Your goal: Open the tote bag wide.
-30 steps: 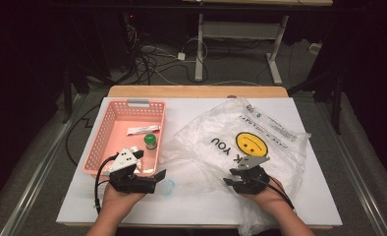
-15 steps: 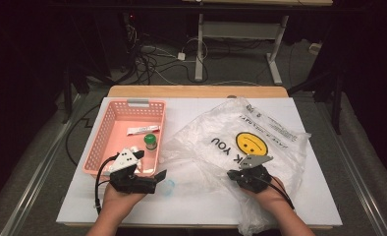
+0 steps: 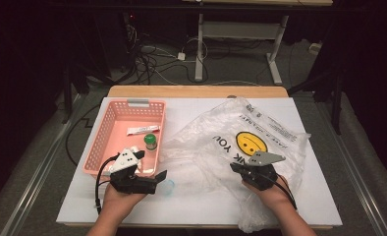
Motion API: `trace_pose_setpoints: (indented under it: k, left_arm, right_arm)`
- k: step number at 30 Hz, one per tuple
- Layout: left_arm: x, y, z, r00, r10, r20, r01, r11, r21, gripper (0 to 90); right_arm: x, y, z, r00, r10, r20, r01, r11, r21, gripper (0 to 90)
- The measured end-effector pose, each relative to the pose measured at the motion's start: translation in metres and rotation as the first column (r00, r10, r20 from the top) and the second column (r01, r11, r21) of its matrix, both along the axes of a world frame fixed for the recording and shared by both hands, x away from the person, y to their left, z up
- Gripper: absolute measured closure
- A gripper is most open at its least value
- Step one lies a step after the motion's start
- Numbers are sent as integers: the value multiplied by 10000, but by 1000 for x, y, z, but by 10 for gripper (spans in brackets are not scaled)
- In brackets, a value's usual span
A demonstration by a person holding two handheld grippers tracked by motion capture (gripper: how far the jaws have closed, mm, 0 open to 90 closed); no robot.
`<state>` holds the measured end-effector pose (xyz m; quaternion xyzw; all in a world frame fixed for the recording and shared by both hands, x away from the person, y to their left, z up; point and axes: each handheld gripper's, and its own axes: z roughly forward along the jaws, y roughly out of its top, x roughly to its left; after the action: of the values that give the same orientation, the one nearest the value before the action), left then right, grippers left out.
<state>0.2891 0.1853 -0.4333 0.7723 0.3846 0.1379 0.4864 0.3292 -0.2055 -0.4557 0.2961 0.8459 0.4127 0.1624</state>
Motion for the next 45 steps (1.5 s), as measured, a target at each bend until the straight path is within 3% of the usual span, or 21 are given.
trace_pose_setpoints:
  k: [8, 10, 18, 21, 23, 27, 45]
  left_arm:
    - [0, 0, 1, 10000, 13, 24, -13, 10000, -42, 0]
    - [0, 0, 1, 10000, 38, 16, -38, 10000, -26, 0]
    - [0, 0, 0, 10000, -66, 1, 66, 10000, 0, 0]
    - [1, 0, 0, 10000, -86, -16, 86, 10000, -22, 0]
    - [1, -1, -1, 9999, -111, -38, 111, 9999, -7, 0]
    - [0, -2, 0, 9999, -148, -27, 149, 9999, 26, 0]
    - [1, -1, 0, 9999, -147, 15, 147, 9999, 42, 0]
  right_arm:
    - [1, -4, 20, 9955, -461, 832, 422, 9979, 487, 900]
    - [4, -5, 26, 9949, -553, 844, 495, 9964, 694, 900]
    - [24, -3, 33, 9928, -885, 812, 833, 9944, 648, 900]
    - [23, -6, 27, 9899, -1017, 986, 919, 9908, 989, 900]
    - [23, -5, 26, 9905, -880, 1058, 817, 9947, 617, 900]
    - [19, -7, 28, 9880, -820, 1311, 743, 9953, 627, 900]
    - [12, -17, 61, 9665, -1215, 2261, 878, 9842, 1537, 900]
